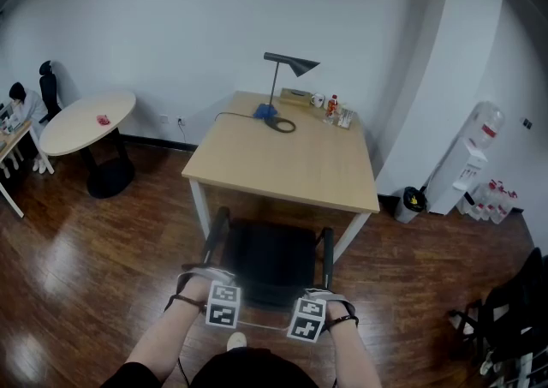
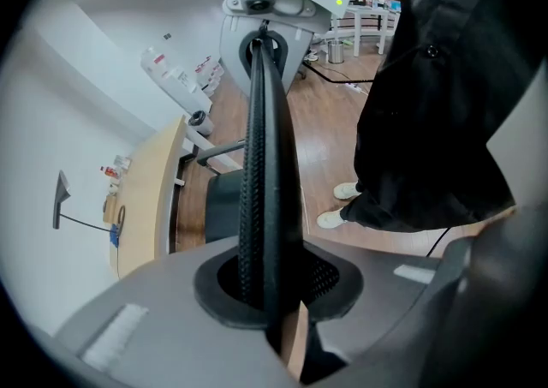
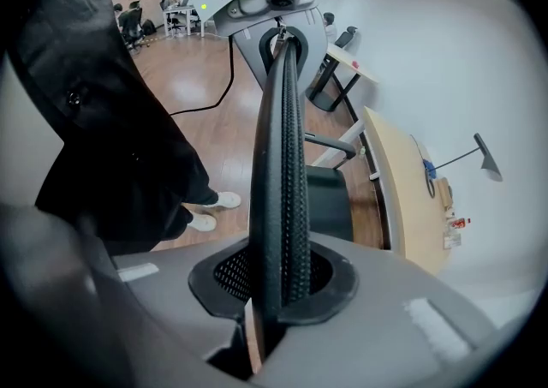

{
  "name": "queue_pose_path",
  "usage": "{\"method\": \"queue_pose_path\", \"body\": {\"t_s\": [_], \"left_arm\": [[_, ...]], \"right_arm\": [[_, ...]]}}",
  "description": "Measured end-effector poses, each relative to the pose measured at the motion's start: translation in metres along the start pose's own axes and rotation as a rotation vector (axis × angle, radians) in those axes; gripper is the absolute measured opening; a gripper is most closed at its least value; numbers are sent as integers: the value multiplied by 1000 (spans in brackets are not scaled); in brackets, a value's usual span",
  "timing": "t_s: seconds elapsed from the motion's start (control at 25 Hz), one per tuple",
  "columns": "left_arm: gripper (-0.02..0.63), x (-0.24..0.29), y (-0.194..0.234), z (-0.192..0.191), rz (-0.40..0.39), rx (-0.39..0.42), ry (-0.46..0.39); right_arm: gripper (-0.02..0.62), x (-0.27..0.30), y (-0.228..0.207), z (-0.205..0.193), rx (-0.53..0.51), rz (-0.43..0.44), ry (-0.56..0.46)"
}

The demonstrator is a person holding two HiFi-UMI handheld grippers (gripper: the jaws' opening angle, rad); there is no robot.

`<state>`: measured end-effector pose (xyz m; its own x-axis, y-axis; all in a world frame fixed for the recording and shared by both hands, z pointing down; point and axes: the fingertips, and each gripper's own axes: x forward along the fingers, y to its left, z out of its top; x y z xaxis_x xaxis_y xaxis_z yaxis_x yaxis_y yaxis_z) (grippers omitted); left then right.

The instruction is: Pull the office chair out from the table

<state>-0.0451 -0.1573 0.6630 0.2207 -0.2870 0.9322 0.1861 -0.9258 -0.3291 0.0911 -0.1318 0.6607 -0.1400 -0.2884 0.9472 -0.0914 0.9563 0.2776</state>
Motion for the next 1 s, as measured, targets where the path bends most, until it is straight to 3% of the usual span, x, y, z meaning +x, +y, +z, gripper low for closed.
{"method": "queue_pose_path", "body": {"t_s": [0.6, 1.0], "left_arm": [[55, -6, -24, 4, -8, -7, 3], [54, -14, -42, 6, -14, 2, -1]], "right_arm": [[63, -6, 25, 1, -26, 8, 4], [67, -12, 45, 3, 20, 18, 13]]}}
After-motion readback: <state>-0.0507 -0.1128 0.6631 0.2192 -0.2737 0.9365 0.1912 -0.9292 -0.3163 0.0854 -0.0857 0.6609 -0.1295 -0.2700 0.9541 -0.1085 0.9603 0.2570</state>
